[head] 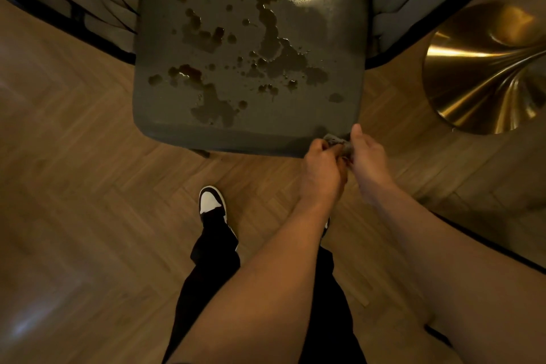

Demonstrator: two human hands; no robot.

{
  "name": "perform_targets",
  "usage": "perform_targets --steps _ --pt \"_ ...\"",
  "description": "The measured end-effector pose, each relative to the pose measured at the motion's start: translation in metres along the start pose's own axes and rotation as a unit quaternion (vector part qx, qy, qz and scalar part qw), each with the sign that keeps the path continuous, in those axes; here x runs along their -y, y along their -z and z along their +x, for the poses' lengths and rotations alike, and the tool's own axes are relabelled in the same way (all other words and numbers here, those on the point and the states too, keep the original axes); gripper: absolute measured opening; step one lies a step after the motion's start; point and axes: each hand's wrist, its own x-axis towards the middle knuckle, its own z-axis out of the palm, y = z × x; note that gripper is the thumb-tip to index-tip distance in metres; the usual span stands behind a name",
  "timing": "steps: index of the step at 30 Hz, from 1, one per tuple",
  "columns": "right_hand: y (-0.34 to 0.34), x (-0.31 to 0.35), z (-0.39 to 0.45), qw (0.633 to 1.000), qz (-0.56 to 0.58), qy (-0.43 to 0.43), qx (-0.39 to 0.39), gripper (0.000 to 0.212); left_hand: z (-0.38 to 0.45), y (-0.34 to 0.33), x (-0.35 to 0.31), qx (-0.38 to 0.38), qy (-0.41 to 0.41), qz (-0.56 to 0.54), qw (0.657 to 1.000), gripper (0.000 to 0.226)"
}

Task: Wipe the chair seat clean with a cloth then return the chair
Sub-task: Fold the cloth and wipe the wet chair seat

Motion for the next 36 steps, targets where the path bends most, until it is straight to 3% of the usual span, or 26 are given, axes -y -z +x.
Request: perform_targets --steps 2,5,8,9,14,19,27,36 --pt "-0.002 0.003 -0.004 1.0 -0.003 -0.003 -0.006 0.033 -0.003 -0.003 -0.003 0.02 -0.044 0.016 0.999 0.017" --pt "-0.002 0.005 -0.004 0.999 -0.031 0.009 -0.022 0.031 0.001 0.0 -0.001 0.031 -0.043 0.038 0.998 0.021" --pt "0.003 0.003 0.003 0.994 -0.092 0.04 -0.037 0.059 0.006 0.014 0.001 0.041 -0.036 0.081 0.995 0.025" --pt "0.005 0.004 0.006 0.992 -0.11 0.051 -0.038 0.069 0.006 0.021 0.004 0.031 -0.036 0.086 0.995 0.025" --pt "0.0 0.025 0.009 0.974 -0.218 0.053 -0.041 0.059 0.008 0.06 0.032 -0.057 -0.018 0.094 0.994 0.028" --pt "-0.015 0.032 0.015 0.963 -0.253 0.077 -0.045 0.072 0.019 0.115 0.08 -0.138 0.049 0.115 0.982 0.027" --pt "-0.022 0.03 0.022 0.949 -0.294 0.088 -0.075 0.087 0.027 0.202 0.155 -0.181 0.113 0.183 0.96 0.028" --pt "-0.022 0.032 0.022 0.95 -0.296 0.064 -0.076 0.091 0.036 0.276 0.185 -0.255 0.165 0.211 0.929 0.031"
